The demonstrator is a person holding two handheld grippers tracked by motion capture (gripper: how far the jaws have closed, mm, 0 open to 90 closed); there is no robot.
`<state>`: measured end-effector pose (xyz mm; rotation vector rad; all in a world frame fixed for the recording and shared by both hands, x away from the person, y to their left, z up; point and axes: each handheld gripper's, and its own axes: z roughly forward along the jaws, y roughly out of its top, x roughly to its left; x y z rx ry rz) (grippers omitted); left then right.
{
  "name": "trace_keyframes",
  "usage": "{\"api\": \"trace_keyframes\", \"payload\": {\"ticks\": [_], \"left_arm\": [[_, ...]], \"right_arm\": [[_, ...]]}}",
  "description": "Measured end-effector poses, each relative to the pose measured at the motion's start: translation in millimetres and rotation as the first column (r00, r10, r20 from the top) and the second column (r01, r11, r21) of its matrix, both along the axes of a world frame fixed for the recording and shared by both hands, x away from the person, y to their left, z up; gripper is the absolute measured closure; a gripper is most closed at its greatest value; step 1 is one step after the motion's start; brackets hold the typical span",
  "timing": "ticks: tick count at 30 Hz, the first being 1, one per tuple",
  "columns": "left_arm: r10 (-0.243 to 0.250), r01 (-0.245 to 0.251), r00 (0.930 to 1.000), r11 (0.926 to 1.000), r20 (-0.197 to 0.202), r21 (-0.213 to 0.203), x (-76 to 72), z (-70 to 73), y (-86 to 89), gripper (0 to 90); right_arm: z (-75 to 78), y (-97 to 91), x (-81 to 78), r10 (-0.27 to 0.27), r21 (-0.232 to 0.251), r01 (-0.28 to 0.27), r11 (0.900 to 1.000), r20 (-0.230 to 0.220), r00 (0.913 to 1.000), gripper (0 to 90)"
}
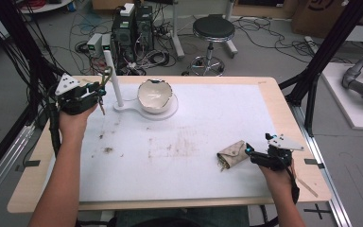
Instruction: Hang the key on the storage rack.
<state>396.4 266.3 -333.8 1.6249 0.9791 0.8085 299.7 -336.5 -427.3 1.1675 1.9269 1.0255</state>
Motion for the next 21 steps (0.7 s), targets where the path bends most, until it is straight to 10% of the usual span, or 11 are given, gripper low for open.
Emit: {"api": "trace_keyframes", "payload": {"ticks": [5,12,21], "left_arm": [[0.014,-0.014,0.9994,0.9999,-0.033,-0.004,4.7,-8.1,2.6,66.6],[0.02,-0.022,0.9953,0.9995,-0.094,-0.022,9.0,-15.0,7.7,37.4],[-0.039,0.03,0.9948,0.9954,-0.095,-0.091,-0.3,-22.0,19.4,26.6]], "right_arm": [[0.0,-0.8,-0.4,0.001,0.0,-0.001,1.0,0.004,1.0,17.1],[0.5,1.9,1.2,0.006,0.0,-0.006,1.0,0.003,1.0,17.1],[1.1,9.1,9.1,0.028,0.0,-0.028,0.9996,0.006,0.9996,17.1]]}}
